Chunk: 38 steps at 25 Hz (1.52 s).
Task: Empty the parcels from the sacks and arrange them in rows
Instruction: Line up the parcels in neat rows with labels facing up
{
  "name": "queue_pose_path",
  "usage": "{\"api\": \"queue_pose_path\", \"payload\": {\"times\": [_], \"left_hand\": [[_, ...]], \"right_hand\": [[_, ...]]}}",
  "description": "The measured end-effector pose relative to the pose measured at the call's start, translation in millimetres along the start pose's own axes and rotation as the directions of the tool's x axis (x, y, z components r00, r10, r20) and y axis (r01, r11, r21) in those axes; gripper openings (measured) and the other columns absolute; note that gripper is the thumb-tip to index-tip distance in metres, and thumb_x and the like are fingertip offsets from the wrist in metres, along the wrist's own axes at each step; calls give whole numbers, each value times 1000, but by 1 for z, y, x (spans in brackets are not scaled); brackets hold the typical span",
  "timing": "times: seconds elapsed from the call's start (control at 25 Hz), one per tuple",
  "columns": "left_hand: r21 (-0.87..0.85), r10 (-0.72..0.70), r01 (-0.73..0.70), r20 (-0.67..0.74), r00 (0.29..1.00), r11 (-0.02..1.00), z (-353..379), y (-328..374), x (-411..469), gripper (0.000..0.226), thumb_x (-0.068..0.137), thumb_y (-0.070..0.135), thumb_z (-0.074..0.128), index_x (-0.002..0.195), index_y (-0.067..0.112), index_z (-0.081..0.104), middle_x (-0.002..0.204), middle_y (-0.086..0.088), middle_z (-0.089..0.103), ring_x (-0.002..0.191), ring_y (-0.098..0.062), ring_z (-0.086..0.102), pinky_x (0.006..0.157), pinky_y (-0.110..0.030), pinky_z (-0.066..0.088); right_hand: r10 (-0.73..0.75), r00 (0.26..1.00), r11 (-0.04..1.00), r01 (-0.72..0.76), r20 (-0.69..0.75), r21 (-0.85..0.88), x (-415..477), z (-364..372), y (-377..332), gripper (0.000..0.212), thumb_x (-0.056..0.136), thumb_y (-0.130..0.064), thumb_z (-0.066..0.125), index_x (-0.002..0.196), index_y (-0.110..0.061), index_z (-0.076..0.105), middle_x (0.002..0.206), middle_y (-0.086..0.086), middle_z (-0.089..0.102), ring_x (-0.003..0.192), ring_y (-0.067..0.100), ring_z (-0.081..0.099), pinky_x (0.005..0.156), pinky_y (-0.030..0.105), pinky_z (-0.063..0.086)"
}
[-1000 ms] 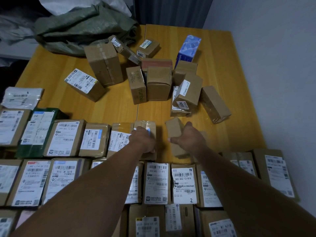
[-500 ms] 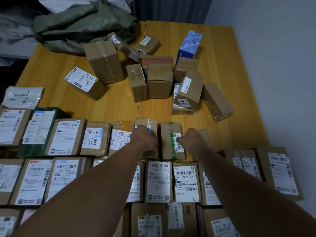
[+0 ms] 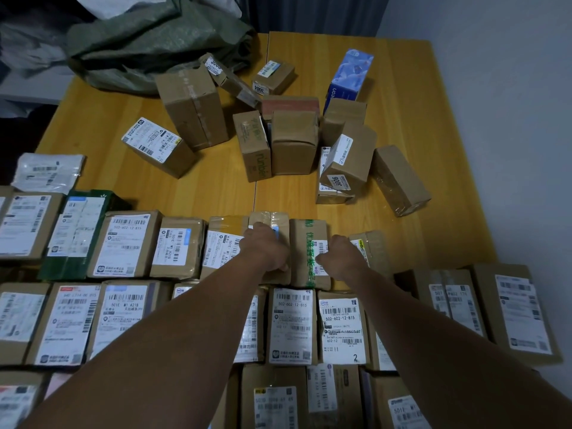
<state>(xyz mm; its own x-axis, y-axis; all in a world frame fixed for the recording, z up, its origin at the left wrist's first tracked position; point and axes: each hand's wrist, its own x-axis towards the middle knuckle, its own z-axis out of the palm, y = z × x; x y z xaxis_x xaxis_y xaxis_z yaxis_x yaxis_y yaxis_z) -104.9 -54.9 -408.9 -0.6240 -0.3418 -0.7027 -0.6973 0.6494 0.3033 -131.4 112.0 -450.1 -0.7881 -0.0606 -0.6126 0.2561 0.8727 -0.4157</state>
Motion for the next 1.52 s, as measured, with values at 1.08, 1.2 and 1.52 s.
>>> {"api": "queue_pose_path", "payload": {"times": [1.08, 1.2, 1.52], "left_hand": [[14, -61, 61, 12, 998, 998, 0, 7, 3, 99, 64, 12, 91, 143, 3, 32, 142, -18, 43, 132, -36, 46, 106, -44, 45], [14, -66, 66, 8, 998, 998, 1, 7, 3, 98, 64, 12, 91, 142, 3, 33, 141, -17, 44, 131, -35, 47, 104, -42, 46], [25, -56, 56, 5, 998, 998, 2, 6, 4, 98, 59, 13, 94, 138, 3, 37, 139, -18, 46, 129, -35, 49, 103, -44, 47]], "right_hand": [[28, 981, 979, -66, -193, -191, 6, -27, 43, 55, 79, -13, 71, 127, -10, 43, 120, 18, 53, 113, 38, 55, 97, 48, 50], [-6, 984, 980, -30, -179, -198, 3, -24, 41, 56, 77, -11, 74, 125, -10, 44, 118, 16, 53, 110, 37, 57, 94, 47, 52], [-4, 985, 993, -16, -170, -117, -1, -24, 37, 46, 81, -5, 69, 121, -8, 47, 116, 16, 53, 107, 35, 57, 93, 49, 53]]}}
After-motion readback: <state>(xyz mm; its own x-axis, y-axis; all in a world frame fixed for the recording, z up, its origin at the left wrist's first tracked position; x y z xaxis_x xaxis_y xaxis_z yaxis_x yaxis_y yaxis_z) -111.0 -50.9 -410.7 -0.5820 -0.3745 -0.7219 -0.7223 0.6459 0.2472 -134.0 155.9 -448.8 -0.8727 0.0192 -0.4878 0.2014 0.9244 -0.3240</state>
